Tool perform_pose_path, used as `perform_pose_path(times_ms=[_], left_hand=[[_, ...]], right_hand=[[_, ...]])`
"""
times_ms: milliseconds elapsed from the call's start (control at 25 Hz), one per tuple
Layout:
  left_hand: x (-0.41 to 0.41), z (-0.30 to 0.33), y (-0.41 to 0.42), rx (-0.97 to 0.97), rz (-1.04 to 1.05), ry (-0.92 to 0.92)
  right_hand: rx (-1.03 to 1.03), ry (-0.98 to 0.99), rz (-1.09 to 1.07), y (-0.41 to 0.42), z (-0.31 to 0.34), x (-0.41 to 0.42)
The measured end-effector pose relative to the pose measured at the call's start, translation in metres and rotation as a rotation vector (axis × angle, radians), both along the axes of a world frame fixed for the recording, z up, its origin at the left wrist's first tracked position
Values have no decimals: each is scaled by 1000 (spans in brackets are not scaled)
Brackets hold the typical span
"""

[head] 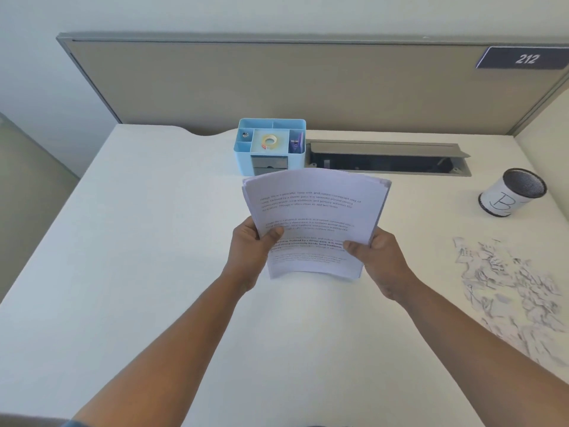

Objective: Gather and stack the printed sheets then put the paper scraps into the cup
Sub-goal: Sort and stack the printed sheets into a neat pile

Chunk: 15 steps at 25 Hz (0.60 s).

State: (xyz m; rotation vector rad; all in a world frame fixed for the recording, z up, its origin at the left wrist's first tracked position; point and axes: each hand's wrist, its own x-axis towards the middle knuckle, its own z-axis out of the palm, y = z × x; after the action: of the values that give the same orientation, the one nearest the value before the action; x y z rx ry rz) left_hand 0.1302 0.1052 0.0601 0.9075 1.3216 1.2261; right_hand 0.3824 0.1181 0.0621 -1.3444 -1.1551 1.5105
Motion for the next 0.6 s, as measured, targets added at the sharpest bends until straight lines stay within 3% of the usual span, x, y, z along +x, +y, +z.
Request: perform_pose_path(times_ms=[280,600], left_hand=[[22,7,-10,-3,-50,-70],[31,4,-13,-105,135,10]], right_hand=[[-61,26,-4,-12,-4,9],[-42,-79,68,-21,-8,5]])
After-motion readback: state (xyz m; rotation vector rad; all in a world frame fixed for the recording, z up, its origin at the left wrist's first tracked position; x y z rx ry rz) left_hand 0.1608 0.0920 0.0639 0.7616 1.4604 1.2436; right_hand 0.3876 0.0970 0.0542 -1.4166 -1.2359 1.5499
